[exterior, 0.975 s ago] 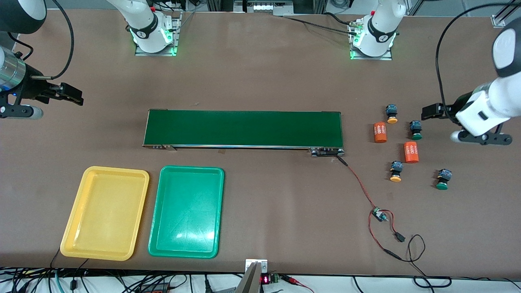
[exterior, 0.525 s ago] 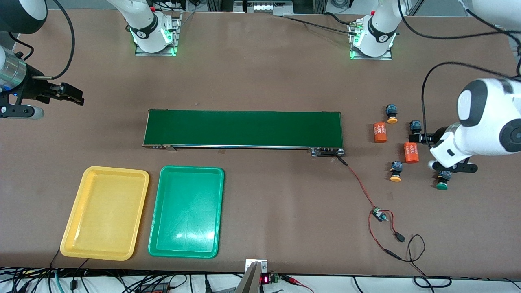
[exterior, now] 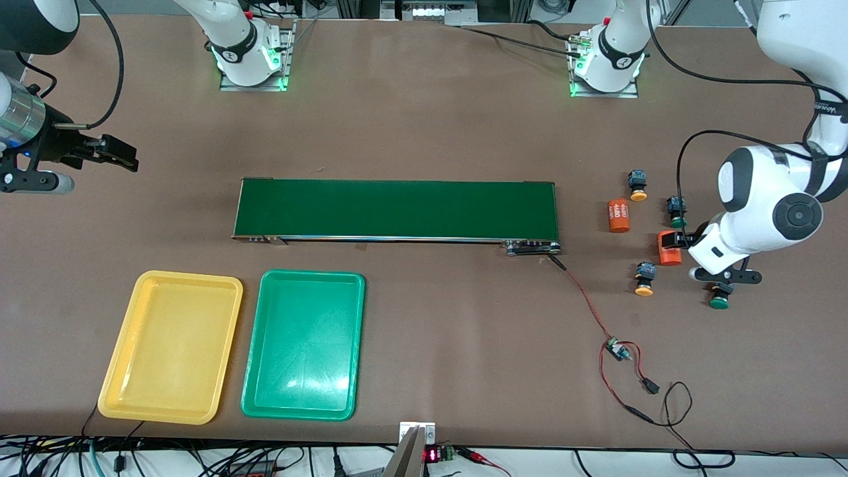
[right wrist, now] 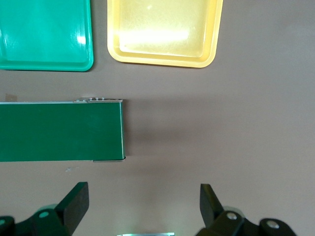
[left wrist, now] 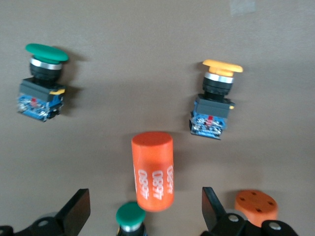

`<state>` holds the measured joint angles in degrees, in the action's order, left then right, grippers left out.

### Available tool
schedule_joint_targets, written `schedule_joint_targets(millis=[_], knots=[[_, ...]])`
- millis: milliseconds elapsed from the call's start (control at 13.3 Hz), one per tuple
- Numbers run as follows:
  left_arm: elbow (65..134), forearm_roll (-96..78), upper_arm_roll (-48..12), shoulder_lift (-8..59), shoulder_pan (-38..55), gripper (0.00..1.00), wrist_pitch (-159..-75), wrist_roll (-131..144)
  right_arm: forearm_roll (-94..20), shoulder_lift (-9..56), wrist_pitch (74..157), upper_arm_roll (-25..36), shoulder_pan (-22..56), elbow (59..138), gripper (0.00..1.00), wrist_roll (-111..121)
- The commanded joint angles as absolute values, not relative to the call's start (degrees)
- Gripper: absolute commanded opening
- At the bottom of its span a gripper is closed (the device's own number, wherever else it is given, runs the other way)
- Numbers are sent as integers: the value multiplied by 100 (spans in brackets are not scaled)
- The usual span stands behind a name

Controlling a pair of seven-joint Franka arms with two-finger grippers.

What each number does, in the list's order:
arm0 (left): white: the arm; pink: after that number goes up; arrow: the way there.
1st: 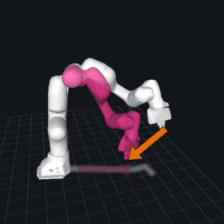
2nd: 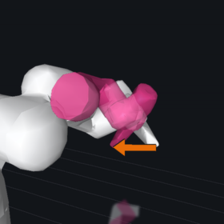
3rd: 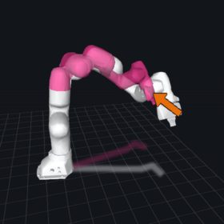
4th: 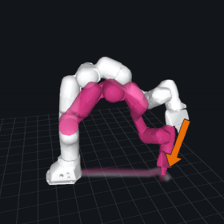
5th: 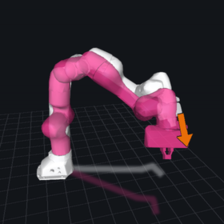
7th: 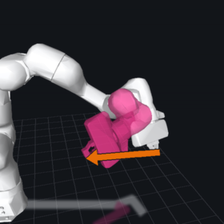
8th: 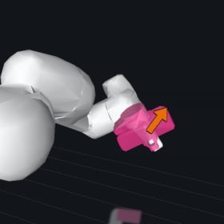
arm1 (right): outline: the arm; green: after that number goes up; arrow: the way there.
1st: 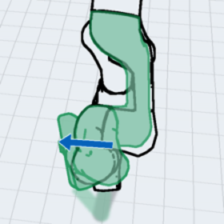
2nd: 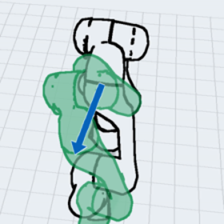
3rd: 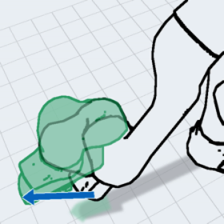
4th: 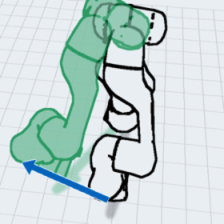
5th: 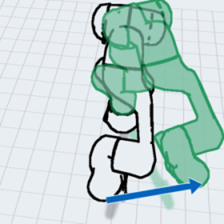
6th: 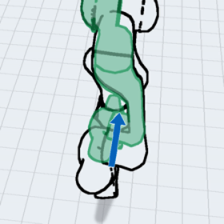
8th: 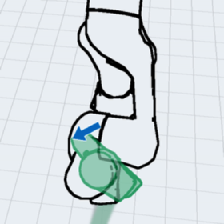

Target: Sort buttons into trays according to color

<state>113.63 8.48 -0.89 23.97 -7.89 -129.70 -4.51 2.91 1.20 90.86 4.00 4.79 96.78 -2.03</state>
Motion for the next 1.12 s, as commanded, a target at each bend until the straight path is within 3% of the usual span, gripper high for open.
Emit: schedule_joint_targets(millis=[0, 150, 225, 300, 450, 525, 825, 1050], knots=[[11829, 967, -123, 2574, -975, 100, -13971, -685, 308, 132, 9044, 396, 510, 9642, 100, -246], [12022, 967, -132, 2724, -1098, 99, -14412, -694, 308, 132, 9044, 396, 510, 9642, 100, -246], [12093, 967, -132, 2768, -1107, 93, -14545, -694, 308, 132, 9035, 396, 510, 9642, 100, -237], [12085, 967, -132, 2803, -1107, 84, -14572, -694, 308, 141, 9026, 396, 510, 9642, 100, -246], [12050, 967, -132, 2786, -1099, 49, -14476, -694, 308, 132, 9026, 396, 510, 9642, 100, -246], [12015, 967, -132, 2786, -1107, 39, -14389, -703, 308, 132, 9026, 396, 510, 9642, 100, -246], [11726, 967, -193, 2672, -1107, 27, -13986, -1168, 308, 132, 9035, 396, 510, 9642, 100, -246], [10998, 958, -342, 2593, -1072, 26, -12889, -1860, 308, 141, 9035, 396, 501, 9642, 100, -237]])
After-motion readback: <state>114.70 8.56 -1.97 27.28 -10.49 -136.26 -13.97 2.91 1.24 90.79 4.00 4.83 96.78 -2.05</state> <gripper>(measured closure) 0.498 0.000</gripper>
